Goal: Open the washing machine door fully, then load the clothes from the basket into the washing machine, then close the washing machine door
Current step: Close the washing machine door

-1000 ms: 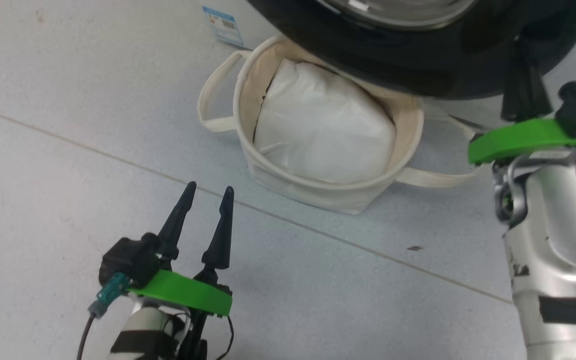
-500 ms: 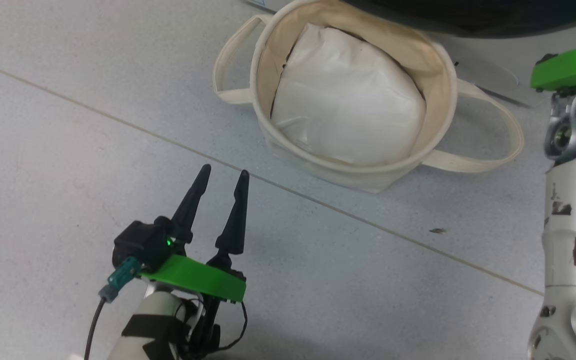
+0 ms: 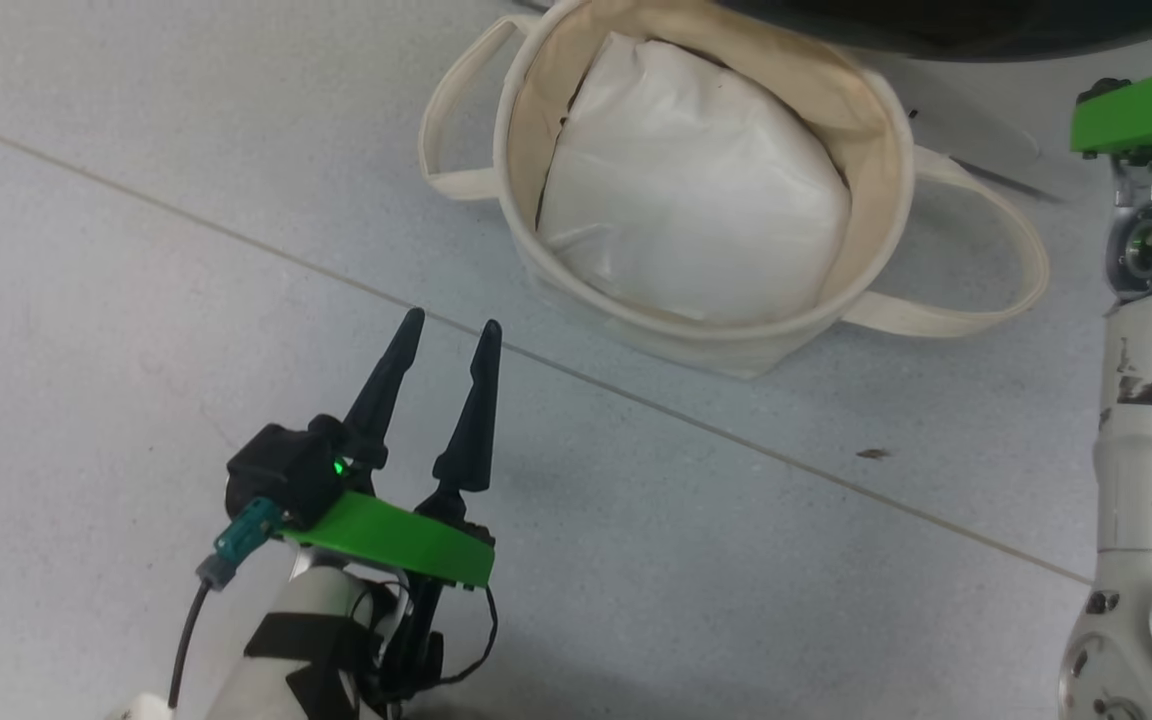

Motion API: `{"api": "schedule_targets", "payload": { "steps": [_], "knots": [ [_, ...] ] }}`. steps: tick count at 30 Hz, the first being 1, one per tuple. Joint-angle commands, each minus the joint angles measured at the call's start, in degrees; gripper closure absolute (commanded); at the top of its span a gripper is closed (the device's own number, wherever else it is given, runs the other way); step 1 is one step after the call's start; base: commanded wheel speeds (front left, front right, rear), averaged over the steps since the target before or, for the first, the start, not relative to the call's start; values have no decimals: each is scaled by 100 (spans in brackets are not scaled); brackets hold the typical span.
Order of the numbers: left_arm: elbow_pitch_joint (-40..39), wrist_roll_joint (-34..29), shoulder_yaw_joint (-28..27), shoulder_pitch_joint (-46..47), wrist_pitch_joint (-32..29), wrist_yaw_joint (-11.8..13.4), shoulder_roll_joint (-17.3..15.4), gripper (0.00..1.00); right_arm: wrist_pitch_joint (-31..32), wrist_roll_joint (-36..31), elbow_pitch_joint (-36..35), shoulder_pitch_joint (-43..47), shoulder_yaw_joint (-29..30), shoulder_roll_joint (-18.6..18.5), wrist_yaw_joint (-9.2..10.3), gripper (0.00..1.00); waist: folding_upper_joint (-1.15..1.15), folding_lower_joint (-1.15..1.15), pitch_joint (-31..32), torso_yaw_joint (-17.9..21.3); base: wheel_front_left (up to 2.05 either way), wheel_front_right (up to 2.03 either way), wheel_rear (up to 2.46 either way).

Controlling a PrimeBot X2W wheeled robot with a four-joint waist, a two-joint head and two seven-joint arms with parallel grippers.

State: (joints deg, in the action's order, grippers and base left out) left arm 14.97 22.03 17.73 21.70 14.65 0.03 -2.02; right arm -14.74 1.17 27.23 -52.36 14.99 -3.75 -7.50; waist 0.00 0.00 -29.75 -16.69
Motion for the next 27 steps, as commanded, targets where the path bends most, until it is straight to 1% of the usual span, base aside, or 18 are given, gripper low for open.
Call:
{"api": "schedule_targets", "payload": {
  "steps": [1,6,12,14,17,20,21,27],
  "knots": [
    [-131,-2,-196,21,35,19,-86,0,-26,85,-236,62,-206,87,1,100,0,0,87,56,0,0,0],
    [-15,-109,-351,-68,35,-44,-86,0,-26,439,-406,629,-693,87,1,100,0,0,430,257,0,0,0],
    [116,-283,-615,-246,35,-165,-86,0,-26,805,-817,1548,-1315,87,1,100,0,0,941,604,0,0,0],
    [136,-313,-663,-284,35,-185,-86,0,-26,861,-907,1711,-1389,87,1,100,0,0,1027,664,0,0,0],
    [181,-401,-804,-408,35,-243,-86,0,-26,957,-1217,2228,-1634,87,1,100,0,0,1290,836,0,0,0],
    [197,-470,-934,-561,35,-300,-86,0,-26,1029,-1541,2746,-1775,87,1,100,0,0,1539,1009,0,0,0],
    [207,-520,-1010,-677,35,-333,-86,0,-26,1079,-1748,3089,-1787,87,1,100,0,0,1701,1115,0,0,0],
    [201,-605,-1189,-1005,35,-401,-86,0,-26,1219,-2129,4011,-1681,87,1,100,0,0,2078,1369,0,0,0]
  ]
}}
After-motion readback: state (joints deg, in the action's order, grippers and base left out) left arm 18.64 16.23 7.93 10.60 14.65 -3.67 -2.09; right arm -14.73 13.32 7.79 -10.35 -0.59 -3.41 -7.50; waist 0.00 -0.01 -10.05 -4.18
